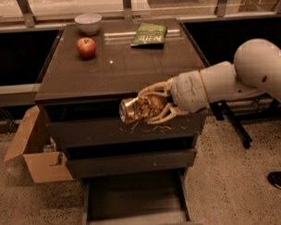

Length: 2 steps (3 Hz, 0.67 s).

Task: Pick orange can from bottom drawer and place on counter

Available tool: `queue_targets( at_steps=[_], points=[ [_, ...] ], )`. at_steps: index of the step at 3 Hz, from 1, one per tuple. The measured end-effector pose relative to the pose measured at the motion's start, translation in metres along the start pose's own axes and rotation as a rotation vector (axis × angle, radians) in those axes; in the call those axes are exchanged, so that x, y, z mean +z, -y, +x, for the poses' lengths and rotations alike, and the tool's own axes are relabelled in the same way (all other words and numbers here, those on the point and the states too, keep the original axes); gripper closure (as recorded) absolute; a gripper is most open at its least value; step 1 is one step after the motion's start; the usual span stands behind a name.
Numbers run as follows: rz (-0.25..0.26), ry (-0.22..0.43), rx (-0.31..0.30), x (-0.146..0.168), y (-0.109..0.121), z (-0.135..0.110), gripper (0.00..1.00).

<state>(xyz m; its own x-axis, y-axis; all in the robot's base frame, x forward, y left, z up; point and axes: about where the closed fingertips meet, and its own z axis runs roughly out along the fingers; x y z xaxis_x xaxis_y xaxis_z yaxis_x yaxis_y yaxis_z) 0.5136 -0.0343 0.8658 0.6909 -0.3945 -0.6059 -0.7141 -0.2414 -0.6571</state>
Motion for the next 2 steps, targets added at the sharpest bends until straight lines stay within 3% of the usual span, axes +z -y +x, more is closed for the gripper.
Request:
queue_targets(
  at_steps=[2],
  points=[
    [0.161,-0.019,0.139,-0.038,0.108,0.047,1.0]
  ],
)
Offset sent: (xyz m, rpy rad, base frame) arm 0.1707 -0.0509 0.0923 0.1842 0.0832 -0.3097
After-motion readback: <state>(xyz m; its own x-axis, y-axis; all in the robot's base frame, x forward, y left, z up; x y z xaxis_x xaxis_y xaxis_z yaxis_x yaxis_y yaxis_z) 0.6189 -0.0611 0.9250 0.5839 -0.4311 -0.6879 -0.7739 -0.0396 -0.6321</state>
